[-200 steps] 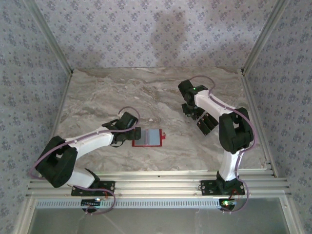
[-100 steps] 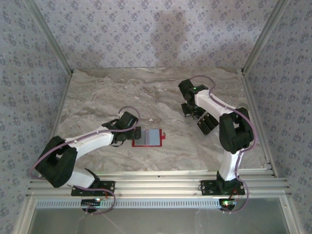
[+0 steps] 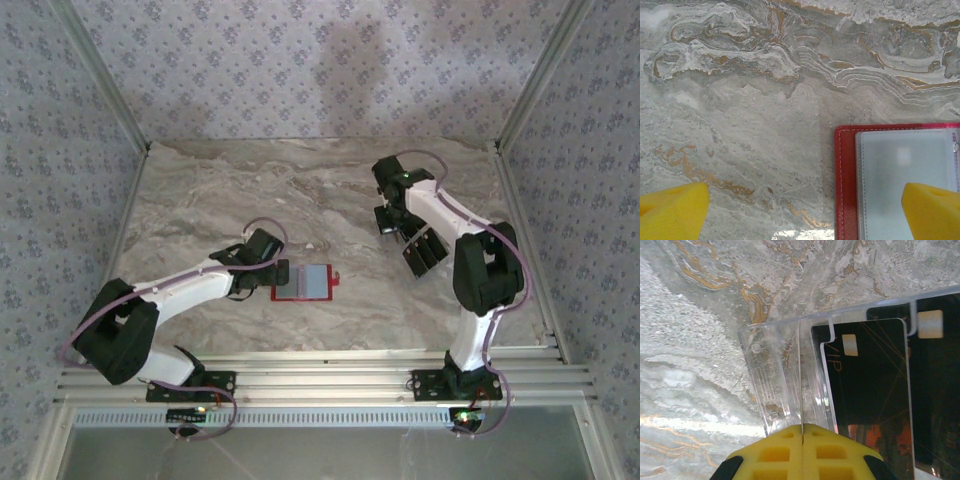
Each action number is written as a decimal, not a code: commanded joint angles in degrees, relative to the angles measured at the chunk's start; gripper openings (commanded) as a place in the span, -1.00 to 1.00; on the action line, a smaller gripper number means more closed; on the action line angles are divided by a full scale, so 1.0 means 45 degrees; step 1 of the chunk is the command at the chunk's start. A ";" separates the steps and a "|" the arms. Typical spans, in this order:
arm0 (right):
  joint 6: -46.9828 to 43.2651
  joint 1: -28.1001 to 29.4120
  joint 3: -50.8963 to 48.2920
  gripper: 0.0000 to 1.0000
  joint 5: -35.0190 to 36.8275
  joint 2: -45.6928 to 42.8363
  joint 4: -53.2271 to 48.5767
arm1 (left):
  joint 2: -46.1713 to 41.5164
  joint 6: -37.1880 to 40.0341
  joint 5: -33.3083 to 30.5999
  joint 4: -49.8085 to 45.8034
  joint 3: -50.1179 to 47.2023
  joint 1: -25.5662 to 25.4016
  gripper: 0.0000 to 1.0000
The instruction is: Put the credit cards into the card holder
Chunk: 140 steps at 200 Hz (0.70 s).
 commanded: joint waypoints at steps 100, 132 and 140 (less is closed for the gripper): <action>0.4886 0.1582 -0.4286 -1.00 -0.6870 -0.4610 0.5793 | -0.0110 0.0315 -0.0186 -0.0476 -0.0074 -0.0087 0.98; 0.6775 0.3063 -0.6247 -1.00 -0.6817 -0.4764 0.8677 | 0.0024 0.0301 -0.0090 -0.0330 -0.0210 -0.0166 0.98; 0.7081 0.3386 -0.6573 -1.00 -0.6653 -0.4761 0.9229 | 0.0077 0.0295 -0.0099 -0.0300 -0.0249 -0.0193 0.98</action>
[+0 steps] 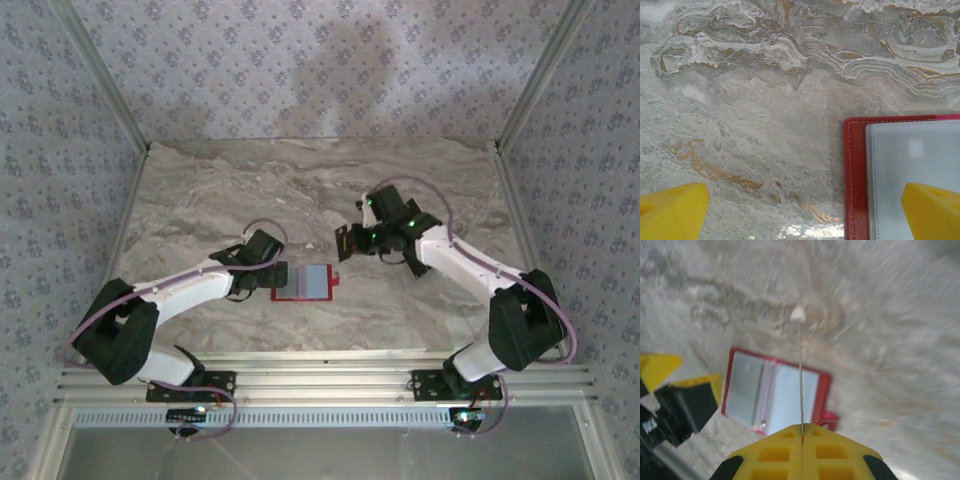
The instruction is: Put the credit cards into the card holder
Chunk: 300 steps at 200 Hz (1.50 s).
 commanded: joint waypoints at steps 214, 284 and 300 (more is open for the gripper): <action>0.5272 0.2736 -0.4561 -1.00 -0.0104 0.2236 1.0487 | 0.0146 -0.1398 -0.1186 -0.0447 -0.1330 -0.0720 0.97; 0.5395 0.2790 -0.4468 -1.00 -0.0262 0.2722 1.1036 | 0.0156 -0.1359 -0.1185 -0.0369 -0.1417 -0.0730 0.97; 0.5366 0.2786 -0.4414 -1.00 -0.0325 0.2802 1.1036 | 0.0156 -0.1359 -0.1189 -0.0350 -0.1436 -0.0719 0.97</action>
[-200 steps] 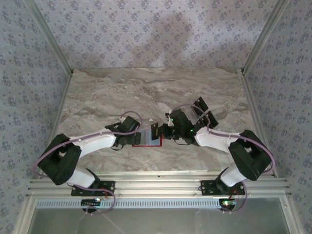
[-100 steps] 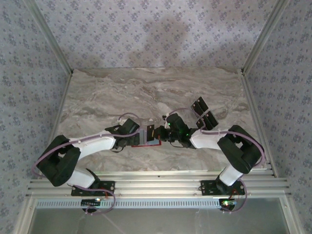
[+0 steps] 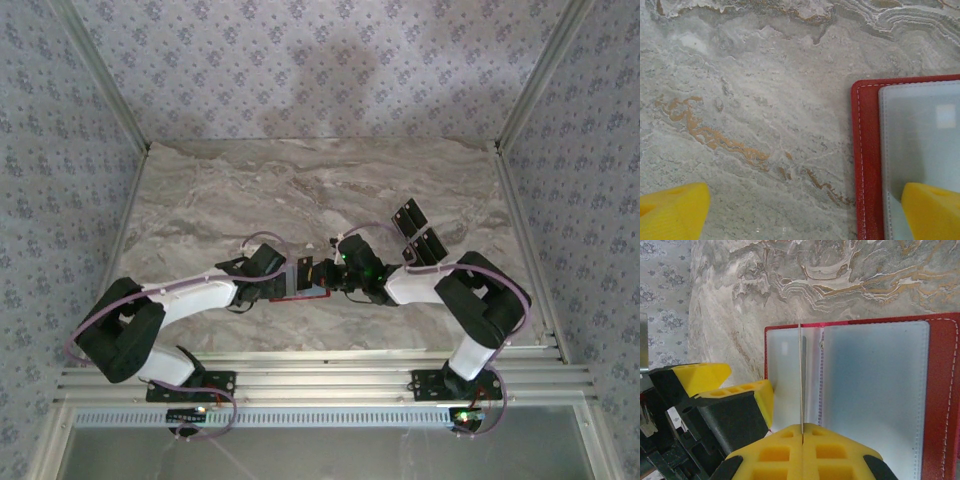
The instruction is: Put the credit cards into the card holder
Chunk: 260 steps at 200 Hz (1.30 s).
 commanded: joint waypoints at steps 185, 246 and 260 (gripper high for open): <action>0.0984 -0.0072 -0.0601 -1.00 -0.0907 0.0965 0.1916 | 0.0011 -0.0028 -0.0445 -0.0806 -0.0338 -0.0030 0.97; 0.1310 -0.0076 -0.0792 -1.00 -0.0776 0.0843 0.2287 | -0.0175 -0.0366 -0.0536 -0.0893 -0.0510 -0.0037 0.97; 0.1329 -0.0071 -0.0804 -1.00 -0.0776 0.0930 0.2309 | -0.0175 -0.0353 -0.0558 -0.0912 -0.0529 -0.0037 0.97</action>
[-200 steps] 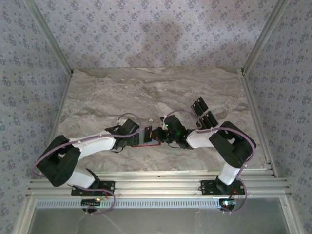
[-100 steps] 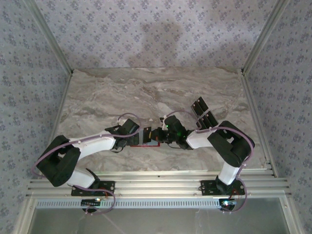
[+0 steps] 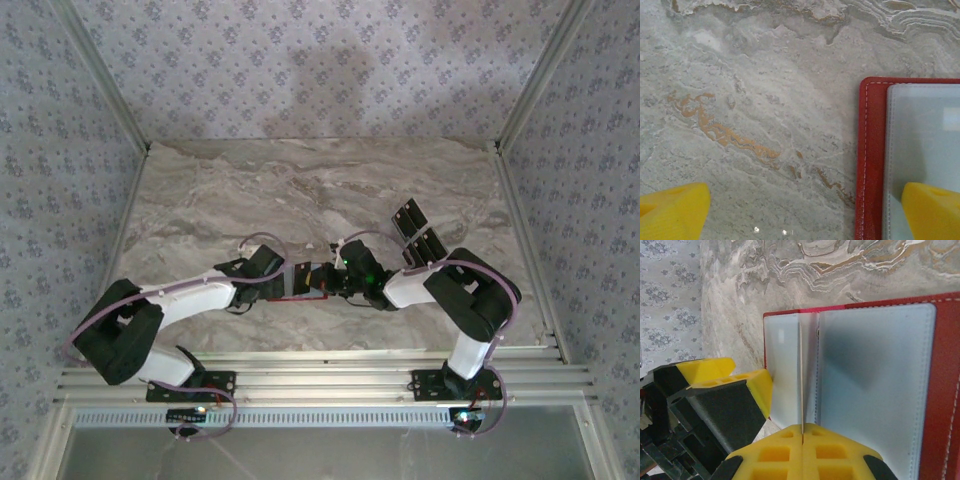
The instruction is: Put the credit cards into the card holder
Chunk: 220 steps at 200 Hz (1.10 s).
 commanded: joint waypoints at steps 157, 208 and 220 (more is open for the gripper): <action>0.0248 -0.0383 0.0116 -1.00 -0.1172 0.1787 0.1098 | 0.0007 -0.0022 -0.0286 -0.0874 -0.0360 -0.0027 0.96; 0.0301 -0.0467 0.0232 -1.00 -0.1478 0.2096 0.1211 | 0.0034 -0.0034 -0.0291 -0.0854 -0.0367 -0.0035 0.97; 0.0312 -0.0457 0.0280 -1.00 -0.1558 0.2164 0.1193 | 0.0051 -0.0033 -0.0284 -0.0846 -0.0369 -0.0038 0.96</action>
